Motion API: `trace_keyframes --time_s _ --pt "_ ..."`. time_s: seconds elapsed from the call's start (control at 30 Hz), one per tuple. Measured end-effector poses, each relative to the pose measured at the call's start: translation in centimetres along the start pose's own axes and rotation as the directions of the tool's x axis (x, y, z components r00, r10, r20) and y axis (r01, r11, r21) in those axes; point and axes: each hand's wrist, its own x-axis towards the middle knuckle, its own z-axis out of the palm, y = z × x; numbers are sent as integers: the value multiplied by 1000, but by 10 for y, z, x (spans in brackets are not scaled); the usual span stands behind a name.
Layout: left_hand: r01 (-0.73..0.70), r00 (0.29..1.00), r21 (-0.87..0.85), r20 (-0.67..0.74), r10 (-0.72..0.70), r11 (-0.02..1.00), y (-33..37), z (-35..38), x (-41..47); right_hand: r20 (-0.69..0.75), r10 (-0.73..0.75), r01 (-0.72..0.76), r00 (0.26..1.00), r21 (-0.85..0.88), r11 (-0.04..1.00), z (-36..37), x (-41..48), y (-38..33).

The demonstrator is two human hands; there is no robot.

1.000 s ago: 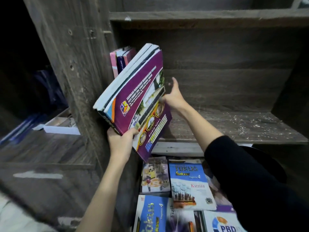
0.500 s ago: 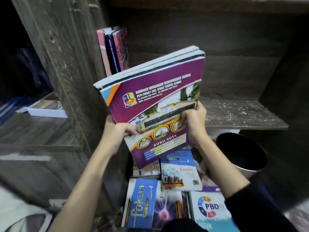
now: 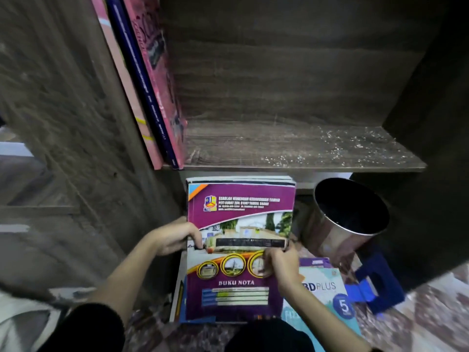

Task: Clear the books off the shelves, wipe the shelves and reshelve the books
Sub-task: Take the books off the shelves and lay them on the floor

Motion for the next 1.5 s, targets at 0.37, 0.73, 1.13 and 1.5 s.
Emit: trace_keyframes --time_s 0.37,0.73,1.13,1.5 --pt "49 887 -286 -427 -173 957 -76 -30 99 106 243 -217 964 -210 953 60 65 50" --pt "193 708 151 -705 -31 969 -116 -43 165 186 260 -103 947 -592 799 115 105 74" --pt "502 795 781 -586 157 372 -108 -36 161 178 102 119 979 -897 425 113 91 85" --pt "287 855 733 -486 181 617 -83 -33 141 265 21 218 964 -832 511 109 87 54"
